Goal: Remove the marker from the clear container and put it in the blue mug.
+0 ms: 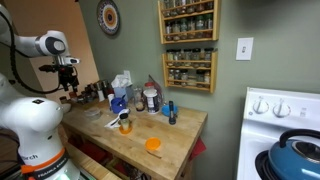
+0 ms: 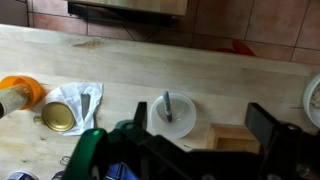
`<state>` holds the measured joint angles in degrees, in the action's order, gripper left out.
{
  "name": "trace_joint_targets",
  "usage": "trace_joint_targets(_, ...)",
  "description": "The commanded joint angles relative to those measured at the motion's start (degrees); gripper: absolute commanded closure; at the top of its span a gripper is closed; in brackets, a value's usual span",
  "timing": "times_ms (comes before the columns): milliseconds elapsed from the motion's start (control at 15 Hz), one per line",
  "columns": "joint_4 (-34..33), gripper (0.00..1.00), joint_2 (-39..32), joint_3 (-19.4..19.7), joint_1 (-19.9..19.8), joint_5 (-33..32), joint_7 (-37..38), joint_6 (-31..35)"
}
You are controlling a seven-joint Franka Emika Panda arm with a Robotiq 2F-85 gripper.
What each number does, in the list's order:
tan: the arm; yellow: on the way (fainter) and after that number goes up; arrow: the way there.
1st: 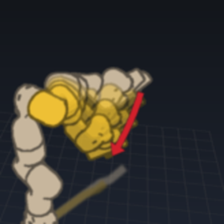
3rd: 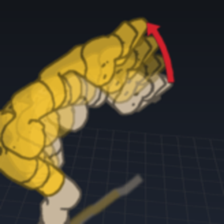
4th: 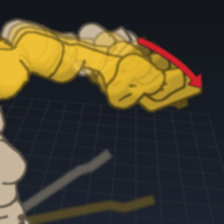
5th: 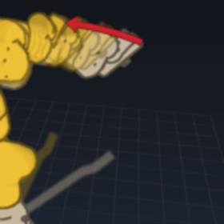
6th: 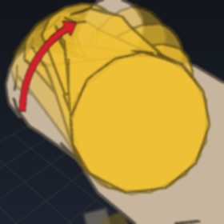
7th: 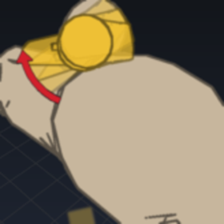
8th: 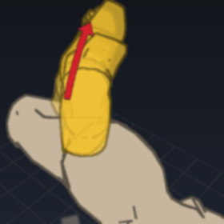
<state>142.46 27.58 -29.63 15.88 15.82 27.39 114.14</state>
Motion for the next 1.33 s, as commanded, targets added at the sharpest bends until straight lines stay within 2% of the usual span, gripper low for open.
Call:
trace_joint_targets(0,1.8,0.0,-3.8,0.0,-0.2,-1.0,2.5,10.2)
trace_joint_targets(133,3.2,0.0,-8.4,0.2,-0.1,-0.5,0.9,19.5)
trace_joint_targets(333,4.7,0.0,-14.9,1.7,0.3,-1.0,-0.2,25.1)
trace_joint_targets(533,5.0,0.0,-18.3,4.1,0.0,-2.7,-0.1,25.2)
trace_joint_targets(600,5.0,0.0,-16.5,4.1,1.2,-2.0,0.7,24.3)
trace_joint_targets(733,4.8,0.0,-18.3,5.3,1.0,-2.3,0.3,24.4)
trace_joint_targets(1267,5.1,0.02,-21.1,5.9,1.2,-2.8,1.5,23.4)
